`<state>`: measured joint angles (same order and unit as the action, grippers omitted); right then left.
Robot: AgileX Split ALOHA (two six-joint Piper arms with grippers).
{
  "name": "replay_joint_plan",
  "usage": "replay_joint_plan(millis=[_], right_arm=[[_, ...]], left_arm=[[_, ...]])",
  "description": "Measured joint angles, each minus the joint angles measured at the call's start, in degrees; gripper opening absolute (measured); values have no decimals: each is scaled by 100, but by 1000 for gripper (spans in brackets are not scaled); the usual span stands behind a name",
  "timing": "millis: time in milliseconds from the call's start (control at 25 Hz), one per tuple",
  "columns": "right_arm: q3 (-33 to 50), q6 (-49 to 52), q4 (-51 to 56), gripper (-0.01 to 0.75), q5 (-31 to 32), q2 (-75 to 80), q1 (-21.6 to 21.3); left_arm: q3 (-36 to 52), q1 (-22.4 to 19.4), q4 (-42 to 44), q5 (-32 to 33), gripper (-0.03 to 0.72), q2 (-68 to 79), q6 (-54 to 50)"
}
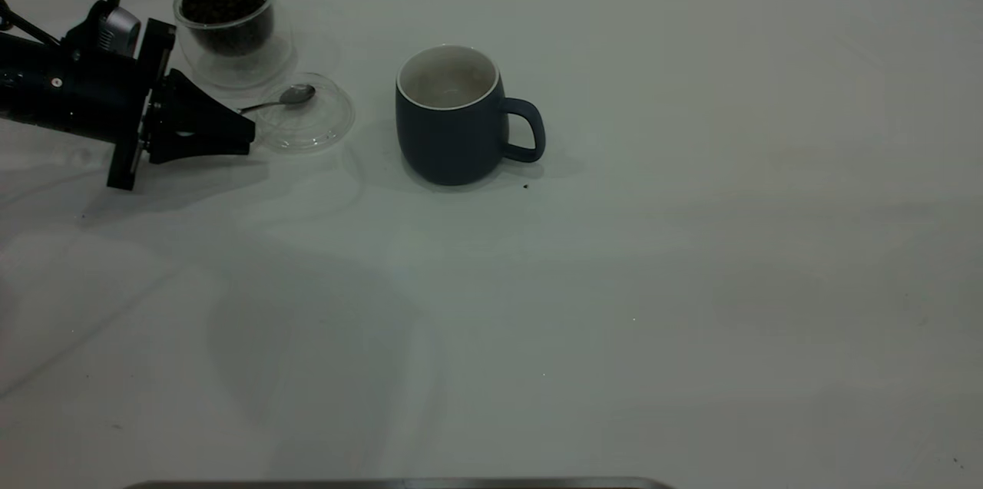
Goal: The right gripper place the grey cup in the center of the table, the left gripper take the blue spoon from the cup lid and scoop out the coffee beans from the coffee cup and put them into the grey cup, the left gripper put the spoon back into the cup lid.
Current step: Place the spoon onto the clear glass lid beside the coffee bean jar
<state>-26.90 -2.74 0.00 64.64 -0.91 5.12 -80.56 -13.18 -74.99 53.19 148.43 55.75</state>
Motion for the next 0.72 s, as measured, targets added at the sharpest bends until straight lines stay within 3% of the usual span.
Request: replay_joint_plan(millis=[160,560,720], right_arm=[[0,0,0,460,0,0,0],[0,0,0,460,0,0,0],[0,0,0,460,0,0,0]], left_arm=[[0,0,0,0,134,0,0],[0,0,0,42,514,0,-45],[0,0,0,37,573,0,-45]])
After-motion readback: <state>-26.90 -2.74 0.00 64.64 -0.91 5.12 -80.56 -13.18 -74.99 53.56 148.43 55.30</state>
